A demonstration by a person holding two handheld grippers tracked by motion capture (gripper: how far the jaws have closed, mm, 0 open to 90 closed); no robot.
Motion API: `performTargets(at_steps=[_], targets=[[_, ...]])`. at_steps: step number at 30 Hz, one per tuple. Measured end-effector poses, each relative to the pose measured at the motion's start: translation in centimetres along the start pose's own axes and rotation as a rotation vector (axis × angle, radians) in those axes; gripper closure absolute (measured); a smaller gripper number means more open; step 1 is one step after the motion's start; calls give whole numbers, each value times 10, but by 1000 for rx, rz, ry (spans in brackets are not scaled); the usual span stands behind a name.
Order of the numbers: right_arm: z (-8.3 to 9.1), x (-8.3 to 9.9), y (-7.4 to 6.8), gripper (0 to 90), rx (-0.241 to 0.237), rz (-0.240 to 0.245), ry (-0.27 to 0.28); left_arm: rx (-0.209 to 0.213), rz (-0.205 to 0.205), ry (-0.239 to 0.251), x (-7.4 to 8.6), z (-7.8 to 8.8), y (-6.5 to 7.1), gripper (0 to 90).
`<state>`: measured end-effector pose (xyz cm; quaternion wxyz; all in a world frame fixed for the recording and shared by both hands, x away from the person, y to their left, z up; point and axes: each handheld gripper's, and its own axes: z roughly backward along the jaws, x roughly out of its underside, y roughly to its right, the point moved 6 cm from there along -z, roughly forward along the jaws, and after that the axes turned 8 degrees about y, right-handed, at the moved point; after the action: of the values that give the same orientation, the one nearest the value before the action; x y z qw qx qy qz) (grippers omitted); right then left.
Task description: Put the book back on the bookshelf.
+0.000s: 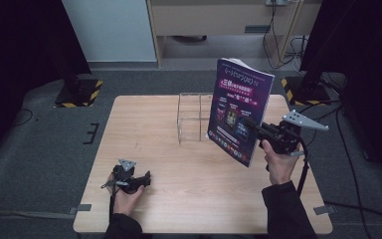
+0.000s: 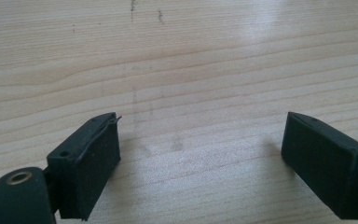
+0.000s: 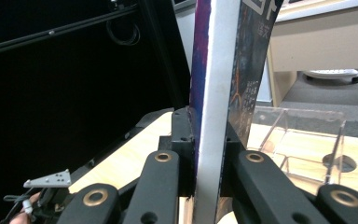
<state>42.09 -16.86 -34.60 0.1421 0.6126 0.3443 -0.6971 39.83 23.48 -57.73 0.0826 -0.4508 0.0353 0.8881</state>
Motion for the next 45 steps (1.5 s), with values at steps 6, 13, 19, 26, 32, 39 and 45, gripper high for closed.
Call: performTargets(at_steps=[6,13,19,26,32,39,45], targets=[[2,-8,8,830,28,11,13,0,0,0,0,0,0,105],[4,-14,17,830,56,5,27,0,0,0,0,0,0,105],[5,-17,25,829,82,5,29,0,0,0,0,0,0,105],[7,-23,34,830,109,7,37,0,0,0,0,0,0,105],[7,-24,44,829,134,8,40,0,0,0,0,0,0,104],[4,-25,51,830,157,12,47,-1,-1,0,0,0,0,102],[-4,-23,58,829,178,14,49,0,0,-1,0,0,0,102]])
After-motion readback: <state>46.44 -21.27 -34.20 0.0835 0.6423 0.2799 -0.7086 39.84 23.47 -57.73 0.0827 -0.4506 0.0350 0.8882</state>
